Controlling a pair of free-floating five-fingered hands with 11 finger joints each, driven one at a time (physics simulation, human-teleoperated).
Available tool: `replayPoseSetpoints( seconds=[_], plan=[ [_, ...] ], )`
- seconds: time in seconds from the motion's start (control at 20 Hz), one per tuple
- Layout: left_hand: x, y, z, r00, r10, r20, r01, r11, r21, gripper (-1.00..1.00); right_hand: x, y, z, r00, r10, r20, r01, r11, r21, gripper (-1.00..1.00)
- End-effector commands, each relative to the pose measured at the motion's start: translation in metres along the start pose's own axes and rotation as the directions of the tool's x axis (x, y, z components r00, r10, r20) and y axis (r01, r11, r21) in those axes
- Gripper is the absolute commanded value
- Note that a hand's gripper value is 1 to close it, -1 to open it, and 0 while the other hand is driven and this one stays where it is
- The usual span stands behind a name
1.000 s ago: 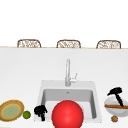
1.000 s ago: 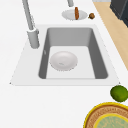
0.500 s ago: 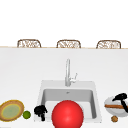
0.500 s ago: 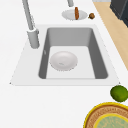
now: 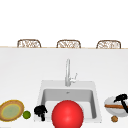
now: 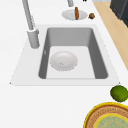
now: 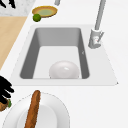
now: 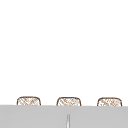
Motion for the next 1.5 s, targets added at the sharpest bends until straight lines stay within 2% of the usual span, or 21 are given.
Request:
replayPoseSetpoints(
  seconds=[0.0, 0.15, 0.35, 0.5, 0.65, 0.95, 1.0, 1.1, 1.25, 1.35, 1.45],
  plan=[
    [0.000, 0.000, 0.000, 1.0000, 0.000, 0.000, 0.000, 1.0000, 0.000, 0.00, -0.009, -0.012, -0.011, 0.998, -0.068, 0.002, 0.068, 0.998, -0.007, -1.00],
    [0.000, 0.000, 0.000, 1.0000, 0.000, 0.000, 0.000, 1.0000, 0.000, 0.00, -0.015, -0.016, -0.020, 0.997, -0.083, 0.010, 0.083, 0.997, -0.010, -1.00],
    [0.000, 0.000, 0.000, 1.0000, 0.000, 0.000, 0.000, 1.0000, 0.000, 0.00, -0.014, 0.005, -0.032, 0.996, -0.088, 0.017, 0.088, 0.996, -0.028, -1.00],
    [0.000, 0.000, 0.000, 1.0000, 0.000, 0.000, 0.000, 1.0000, 0.000, 0.00, -0.013, 0.009, -0.040, 0.992, -0.129, -0.008, 0.128, 0.989, -0.072, -1.00],
    [0.000, 0.000, 0.000, 1.0000, 0.000, 0.000, 0.000, 1.0000, 0.000, 0.00, -0.015, 0.008, -0.048, 0.990, -0.139, -0.024, 0.137, 0.989, -0.061, -1.00],
    [0.000, 0.000, 0.000, 1.0000, 0.000, 0.000, 0.000, 1.0000, 0.000, 0.00, -0.018, 0.002, -0.061, 0.993, -0.115, -0.024, 0.113, 0.991, -0.074, -1.00],
    [0.000, 0.000, 0.000, 1.0000, 0.000, 0.000, 0.000, 1.0000, 0.000, 0.00, -0.016, 0.004, -0.065, 0.995, -0.097, -0.028, 0.094, 0.992, -0.084, -1.00],
    [0.000, 0.000, 0.000, 1.0000, 0.000, 0.000, 0.000, 1.0000, 0.000, 0.00, -0.017, 0.015, -0.061, 1.000, -0.011, -0.002, 0.011, 1.000, -0.027, -1.00],
    [0.000, 0.000, 0.000, 1.0000, 0.000, 0.000, 0.000, 1.0000, 0.000, 0.00, -0.020, 0.020, -0.075, 1.000, -0.010, 0.002, 0.010, 0.999, -0.037, -1.00],
    [0.000, 0.000, 0.000, 1.0000, 0.000, 0.000, 0.000, 1.0000, 0.000, 0.00, -0.015, 0.009, -0.099, 0.998, -0.044, -0.038, 0.042, 0.997, -0.058, -1.00],
    [0.000, 0.000, 0.000, 1.0000, 0.000, 0.000, 0.000, 1.0000, 0.000, 0.00, -0.018, 0.006, -0.116, 0.998, -0.058, -0.039, 0.056, 0.997, -0.045, -1.00]
  ],
)
